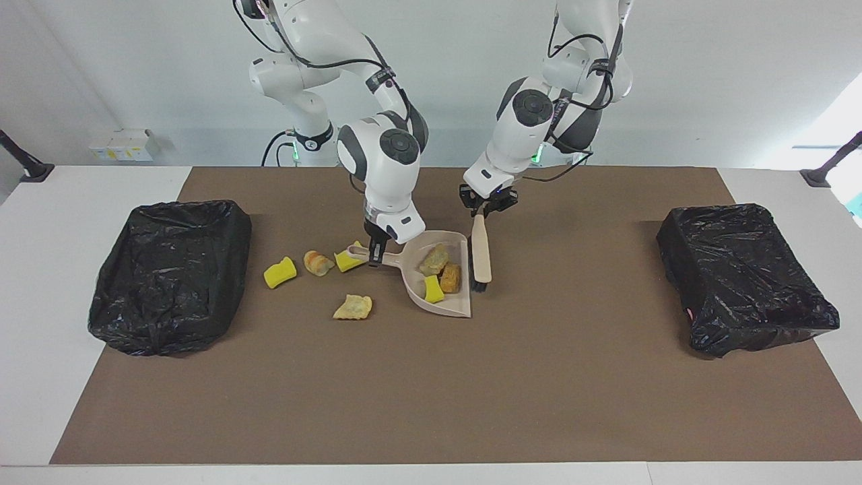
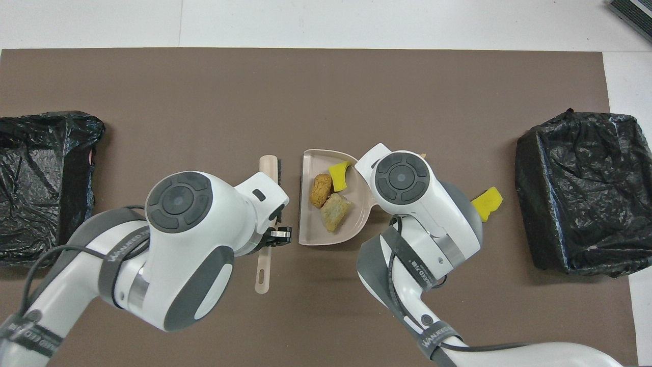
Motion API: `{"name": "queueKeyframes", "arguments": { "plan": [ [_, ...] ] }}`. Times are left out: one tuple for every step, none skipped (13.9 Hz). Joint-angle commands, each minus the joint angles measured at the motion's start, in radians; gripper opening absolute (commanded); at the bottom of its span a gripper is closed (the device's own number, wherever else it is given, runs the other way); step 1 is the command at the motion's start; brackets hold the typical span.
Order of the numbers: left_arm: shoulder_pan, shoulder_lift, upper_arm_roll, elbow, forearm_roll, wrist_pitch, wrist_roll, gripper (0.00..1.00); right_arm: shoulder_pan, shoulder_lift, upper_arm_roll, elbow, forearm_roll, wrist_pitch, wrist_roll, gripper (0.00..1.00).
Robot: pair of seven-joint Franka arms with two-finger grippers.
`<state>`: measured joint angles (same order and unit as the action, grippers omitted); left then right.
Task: Sweep and dump trash in bin
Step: 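Carry the dustpan to the nearer black bin with the right gripper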
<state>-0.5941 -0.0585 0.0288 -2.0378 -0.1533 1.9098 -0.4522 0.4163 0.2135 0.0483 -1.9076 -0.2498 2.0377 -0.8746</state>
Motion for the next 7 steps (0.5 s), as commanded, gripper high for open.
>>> {"name": "queueKeyframes", "arguments": {
  "plan": [
    [0.005, -0.101, -0.009, -0.028, 0.052, -0.128, -0.075, 0.0, -0.022, -0.042, 0.007, 0.053, 0.006, -0.089, -0.009, 0.0],
    [-0.007, -0.118, -0.013, -0.047, 0.052, -0.138, -0.092, 0.0, -0.027, -0.046, 0.005, 0.071, 0.012, -0.117, -0.039, 0.0],
    [-0.018, -0.145, -0.02, -0.082, 0.052, -0.123, -0.133, 0.0, -0.046, -0.054, 0.004, 0.094, 0.042, -0.141, -0.073, 0.0],
    [-0.048, -0.164, -0.024, -0.103, 0.052, -0.117, -0.181, 0.0, -0.071, -0.06, 0.002, 0.107, 0.066, -0.163, -0.116, 0.0],
    [-0.081, -0.17, -0.026, -0.12, 0.051, -0.109, -0.213, 0.0, -0.091, -0.072, -0.001, 0.114, 0.07, -0.178, -0.16, 0.0],
    [-0.107, -0.17, -0.026, -0.13, 0.051, -0.085, -0.252, 0.0, -0.109, -0.083, -0.002, 0.12, 0.07, -0.197, -0.197, 0.0],
    [-0.148, -0.155, -0.026, -0.14, 0.051, -0.043, -0.304, 0.0, -0.138, -0.098, -0.002, 0.127, 0.07, -0.211, -0.24, 0.0]
  ]
}}
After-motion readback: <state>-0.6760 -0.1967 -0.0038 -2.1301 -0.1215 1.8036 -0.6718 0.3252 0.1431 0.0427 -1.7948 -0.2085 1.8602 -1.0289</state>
